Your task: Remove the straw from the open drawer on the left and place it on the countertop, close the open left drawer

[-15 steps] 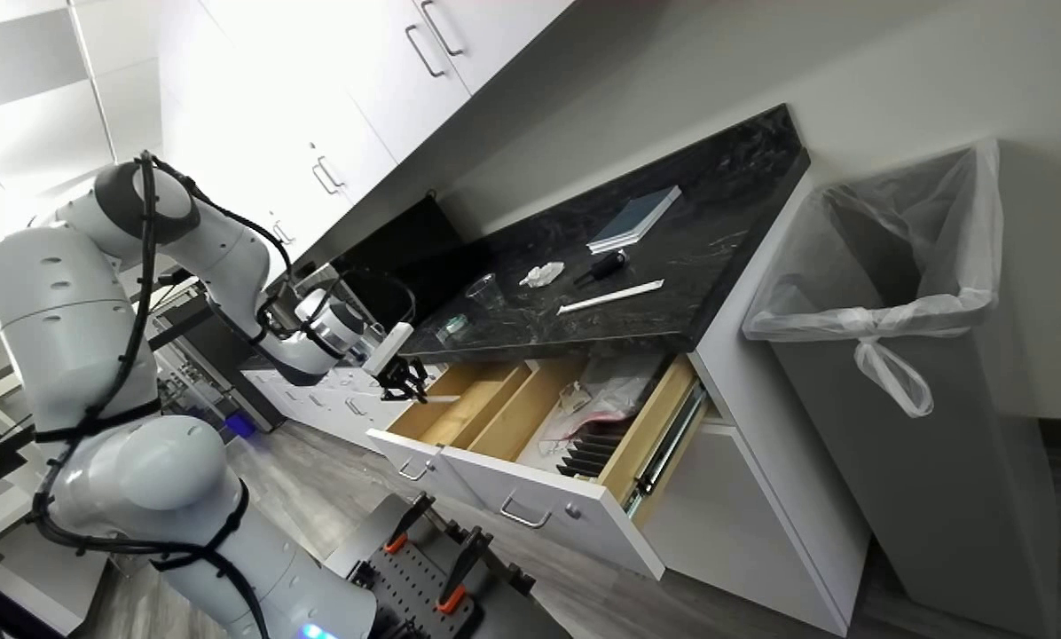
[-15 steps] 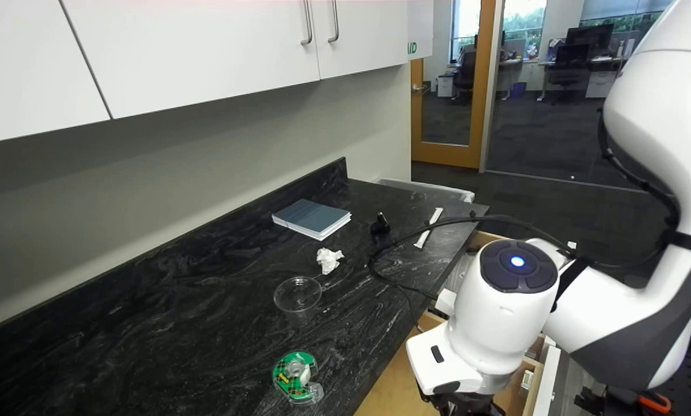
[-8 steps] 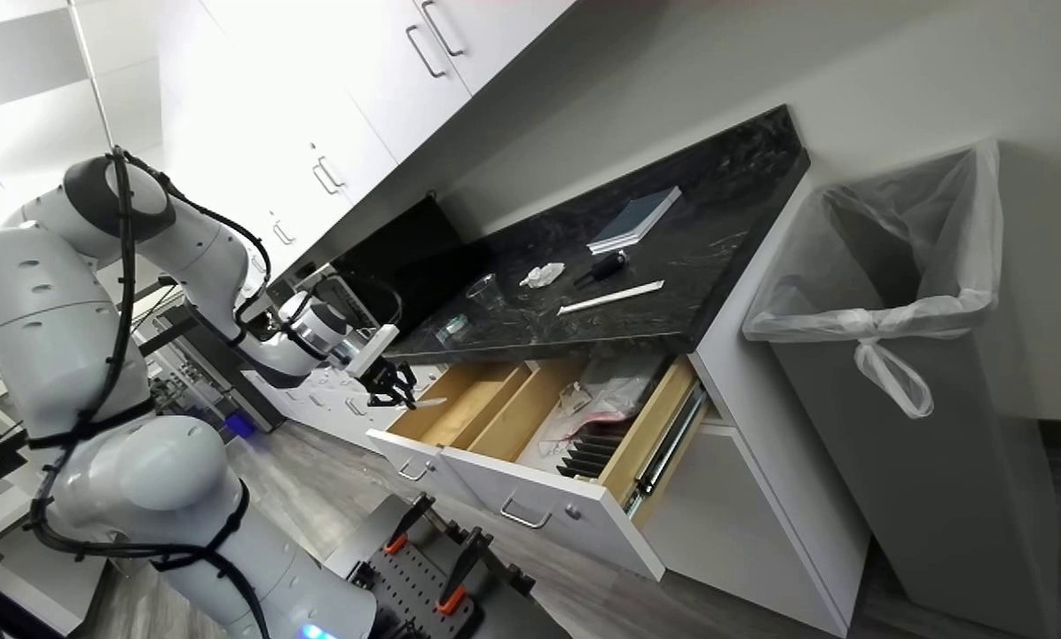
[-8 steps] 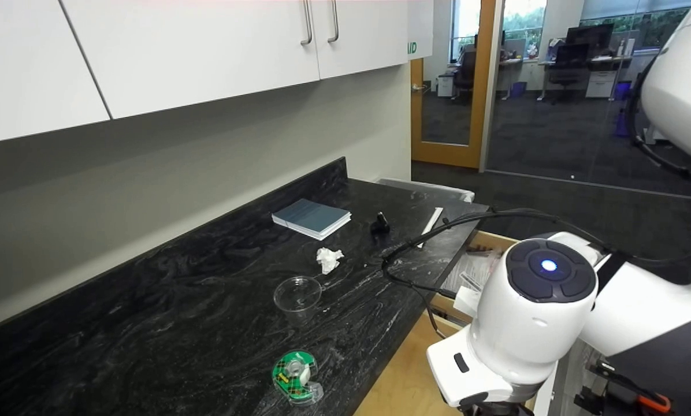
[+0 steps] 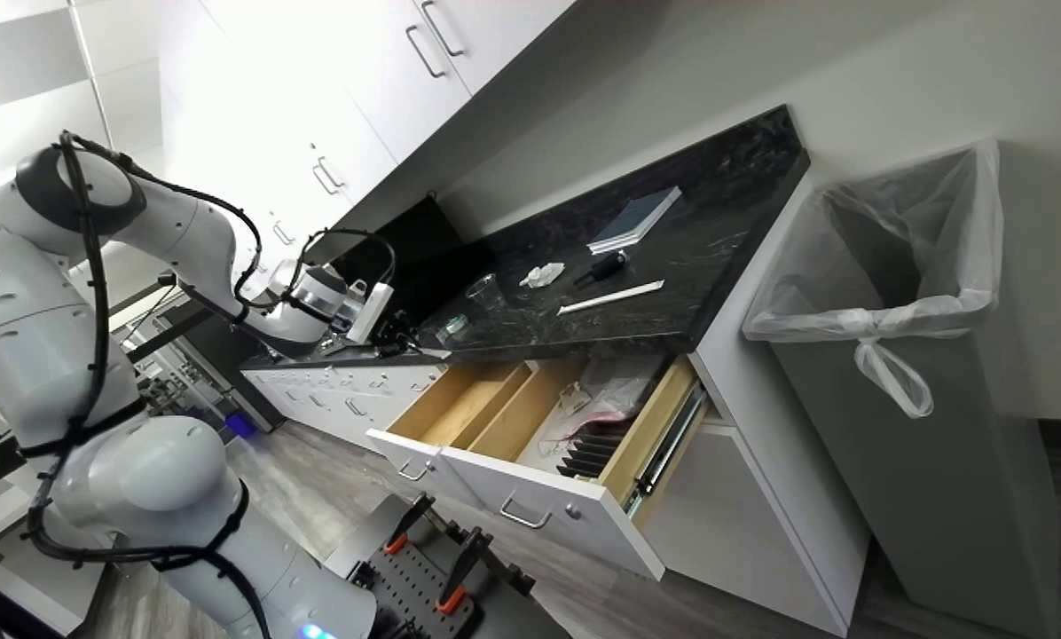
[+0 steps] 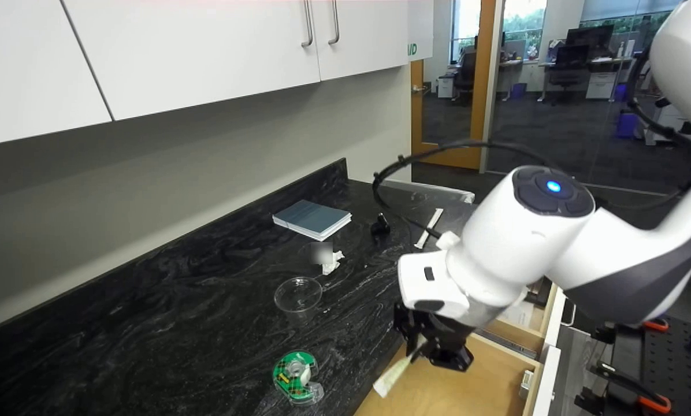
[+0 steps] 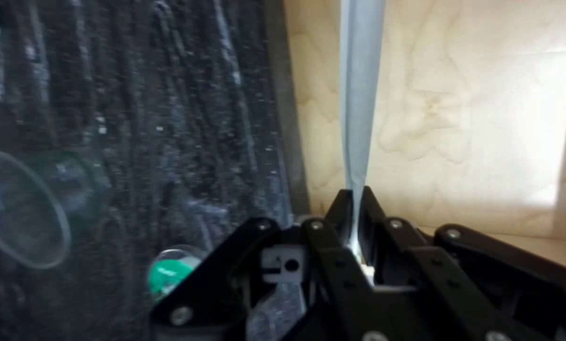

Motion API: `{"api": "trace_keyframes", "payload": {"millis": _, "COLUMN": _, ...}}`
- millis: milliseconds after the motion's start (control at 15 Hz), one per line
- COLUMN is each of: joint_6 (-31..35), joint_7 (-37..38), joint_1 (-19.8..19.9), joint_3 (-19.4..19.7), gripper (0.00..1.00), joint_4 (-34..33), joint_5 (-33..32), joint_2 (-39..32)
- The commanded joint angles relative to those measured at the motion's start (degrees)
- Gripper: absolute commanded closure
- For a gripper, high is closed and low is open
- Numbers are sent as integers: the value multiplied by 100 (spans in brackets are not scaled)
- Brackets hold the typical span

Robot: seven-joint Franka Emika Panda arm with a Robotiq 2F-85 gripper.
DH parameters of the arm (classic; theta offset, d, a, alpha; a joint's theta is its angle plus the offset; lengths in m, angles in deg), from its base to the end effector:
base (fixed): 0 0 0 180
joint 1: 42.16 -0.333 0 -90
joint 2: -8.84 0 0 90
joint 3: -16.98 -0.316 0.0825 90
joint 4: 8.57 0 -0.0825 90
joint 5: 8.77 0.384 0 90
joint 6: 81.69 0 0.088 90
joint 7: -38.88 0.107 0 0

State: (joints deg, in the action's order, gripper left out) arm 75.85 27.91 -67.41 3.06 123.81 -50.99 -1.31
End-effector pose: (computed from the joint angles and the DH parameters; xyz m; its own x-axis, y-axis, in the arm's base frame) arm 0.4021 0.3624 0.2919 0.0425 0.9968 0.0684 0.9141 -0.0664 0.4001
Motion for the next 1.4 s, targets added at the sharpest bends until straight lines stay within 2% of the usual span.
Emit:
{"api": "trace_keyframes", "payload": {"millis": 0, "joint_6": 29, "joint_7": 856, "joint_1": 25, "joint_3": 433, "gripper": 98, "joint_4": -235, "joint_5": -925, "joint_2": 456}}
{"api": "trace_keyframes", "payload": {"millis": 333, "joint_6": -40, "joint_7": 2603, "joint_1": 168, "joint_3": 1115, "gripper": 98, "joint_4": -769, "joint_5": -3208, "joint_2": 562}}
{"api": "trace_keyframes", "payload": {"millis": 600, "joint_6": 95, "joint_7": 3548, "joint_1": 291, "joint_3": 1411, "gripper": 98, "joint_4": -1073, "joint_5": -4215, "joint_2": 146}}
{"api": "trace_keyframes", "payload": {"millis": 733, "joint_6": 82, "joint_7": 3906, "joint_1": 300, "joint_3": 1482, "gripper": 98, "joint_4": -1120, "joint_5": -4416, "joint_2": -32}}
{"api": "trace_keyframes", "payload": {"millis": 933, "joint_6": 185, "joint_7": 4189, "joint_1": 350, "joint_3": 1509, "gripper": 98, "joint_4": -1110, "joint_5": -4260, "joint_2": -268}}
{"api": "trace_keyframes", "payload": {"millis": 1133, "joint_6": 499, "joint_7": 4397, "joint_1": 429, "joint_3": 1532, "gripper": 98, "joint_4": -1052, "joint_5": -4129, "joint_2": -399}}
{"api": "trace_keyframes", "payload": {"millis": 1333, "joint_6": 780, "joint_7": 4646, "joint_1": 532, "joint_3": 1601, "gripper": 98, "joint_4": -1054, "joint_5": -4267, "joint_2": -415}}
